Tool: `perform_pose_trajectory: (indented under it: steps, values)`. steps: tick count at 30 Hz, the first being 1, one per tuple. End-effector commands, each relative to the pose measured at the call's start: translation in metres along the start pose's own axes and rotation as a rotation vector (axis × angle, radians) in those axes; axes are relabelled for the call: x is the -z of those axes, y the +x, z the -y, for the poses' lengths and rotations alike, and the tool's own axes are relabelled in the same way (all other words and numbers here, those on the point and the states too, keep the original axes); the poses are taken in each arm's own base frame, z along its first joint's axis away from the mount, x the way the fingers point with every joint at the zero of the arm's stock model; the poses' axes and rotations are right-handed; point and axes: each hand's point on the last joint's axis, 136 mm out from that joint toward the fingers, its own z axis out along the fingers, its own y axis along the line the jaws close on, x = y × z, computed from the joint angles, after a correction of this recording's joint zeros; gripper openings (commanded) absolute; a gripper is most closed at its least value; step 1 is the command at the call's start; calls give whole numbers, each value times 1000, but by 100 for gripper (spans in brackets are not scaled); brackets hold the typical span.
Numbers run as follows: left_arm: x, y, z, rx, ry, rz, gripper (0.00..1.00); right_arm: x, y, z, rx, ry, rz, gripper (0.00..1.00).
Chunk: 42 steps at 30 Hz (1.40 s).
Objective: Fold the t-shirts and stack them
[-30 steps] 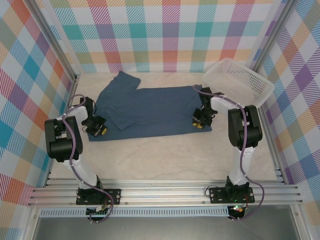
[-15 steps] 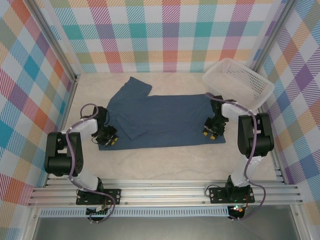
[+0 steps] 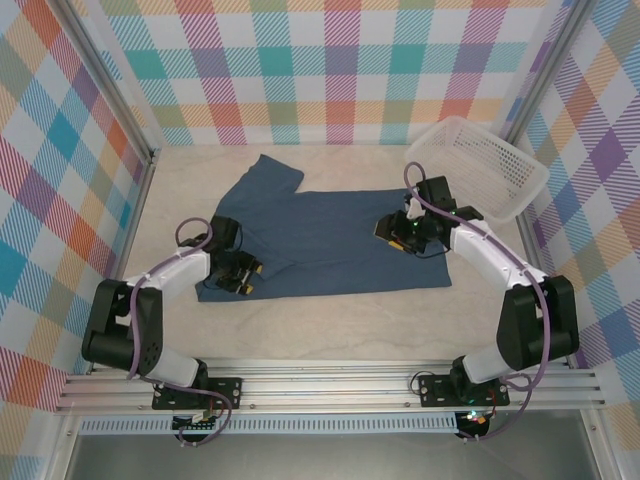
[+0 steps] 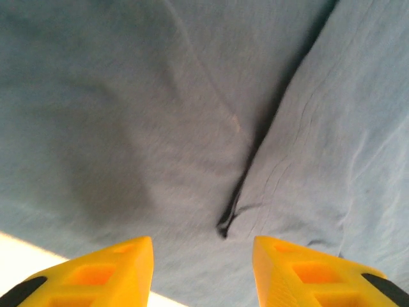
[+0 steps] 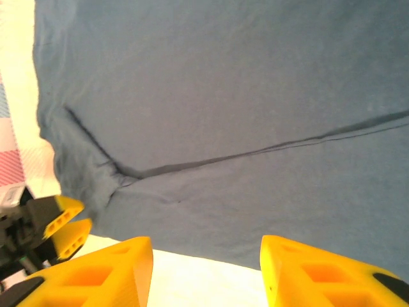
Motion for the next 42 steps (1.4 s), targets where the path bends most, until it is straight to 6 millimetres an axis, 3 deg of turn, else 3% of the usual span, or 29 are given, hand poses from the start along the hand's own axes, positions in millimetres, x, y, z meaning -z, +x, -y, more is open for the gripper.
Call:
perform_pose_trajectory:
  steps: [1,7,14,21,34,42]
  values:
    - [-10,9,27,49,53,-34,44,1,-1,-25,19,-103,-30,48]
    - [-23,12,24,33,3,-33,33,5,0,-26,15,-102,-26,48]
    - [-19,9,41,-22,5,-6,0,7,5,-22,9,-89,-28,47]
    - [-14,12,66,-169,-34,7,0,6,6,-20,-3,-83,-33,47]
    - [-40,28,104,-665,-264,-31,0,3,4,-21,-12,-76,-46,46]
    - [-49,31,114,-807,-323,-13,0,0,4,-21,-18,-77,-61,46]
